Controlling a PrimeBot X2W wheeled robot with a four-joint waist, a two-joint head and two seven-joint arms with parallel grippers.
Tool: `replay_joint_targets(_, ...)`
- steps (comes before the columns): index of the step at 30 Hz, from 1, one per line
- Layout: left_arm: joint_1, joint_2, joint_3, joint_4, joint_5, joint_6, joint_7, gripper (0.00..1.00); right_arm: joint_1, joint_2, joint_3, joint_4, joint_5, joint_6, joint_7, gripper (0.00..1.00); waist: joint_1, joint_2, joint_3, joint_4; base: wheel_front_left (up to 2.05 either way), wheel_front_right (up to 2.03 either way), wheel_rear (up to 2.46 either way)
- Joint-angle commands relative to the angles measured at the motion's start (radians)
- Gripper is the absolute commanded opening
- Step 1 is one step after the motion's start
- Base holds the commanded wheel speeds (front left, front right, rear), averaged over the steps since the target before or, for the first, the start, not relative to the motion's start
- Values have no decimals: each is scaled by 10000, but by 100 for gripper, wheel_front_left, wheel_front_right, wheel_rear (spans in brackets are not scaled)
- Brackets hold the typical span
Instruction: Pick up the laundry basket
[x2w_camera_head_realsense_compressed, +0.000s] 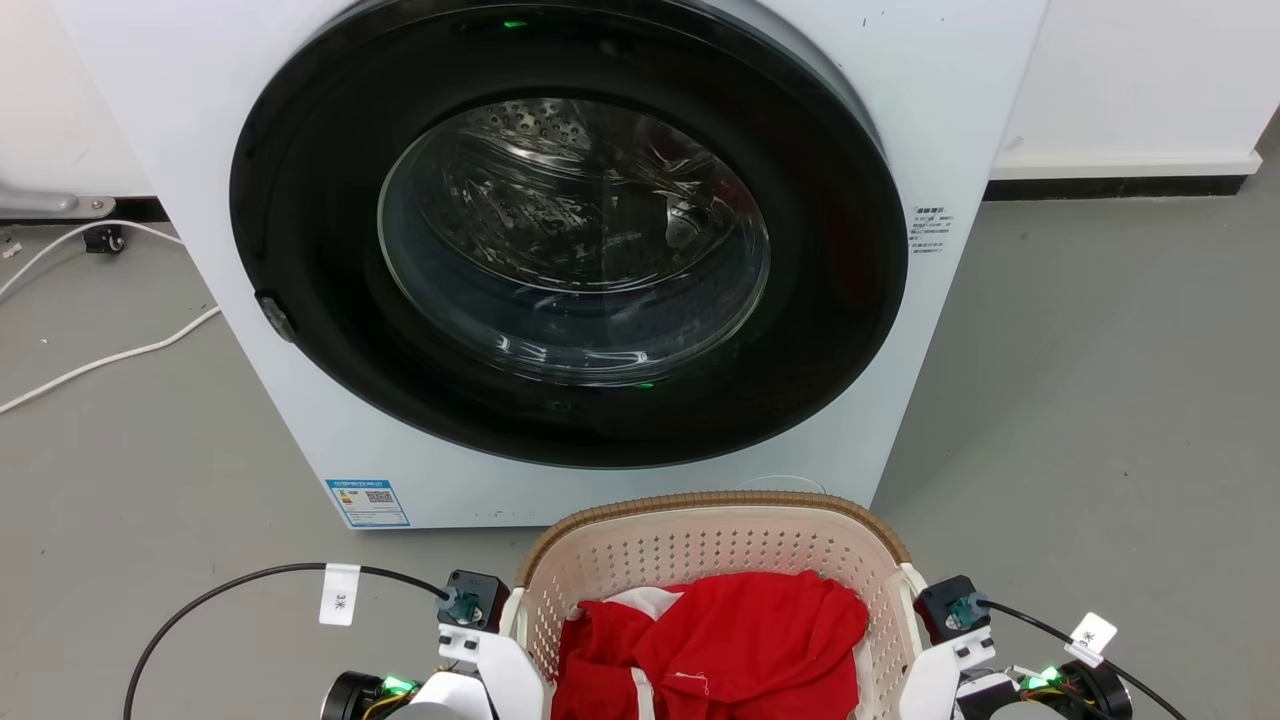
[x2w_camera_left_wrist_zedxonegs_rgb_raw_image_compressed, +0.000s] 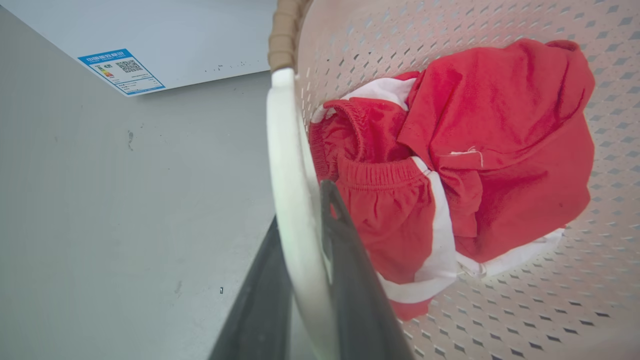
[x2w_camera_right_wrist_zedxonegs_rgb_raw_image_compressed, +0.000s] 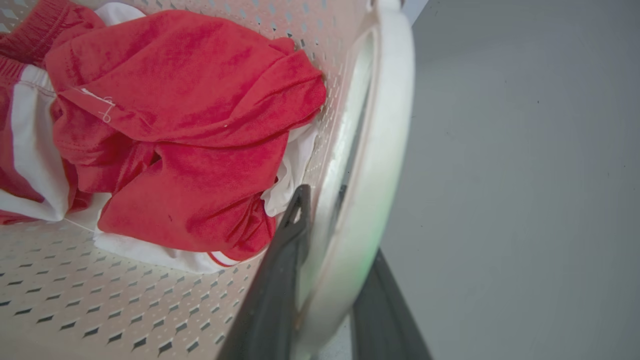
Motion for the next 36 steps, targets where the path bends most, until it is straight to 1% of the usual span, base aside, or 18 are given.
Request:
replay_joint_targets(1, -187, -121, -114, -103, -16, -139, -109, 0, 80, 122, 73, -50, -105, 35, -72, 0, 0, -1, -2, 5, 0, 0, 0)
replay_joint_targets(36, -271, -48, -735, -12, -658, -138, -312, 0, 91, 115, 46, -50, -109, 35, -173, 0, 0, -1, -44, 0, 0, 0, 0)
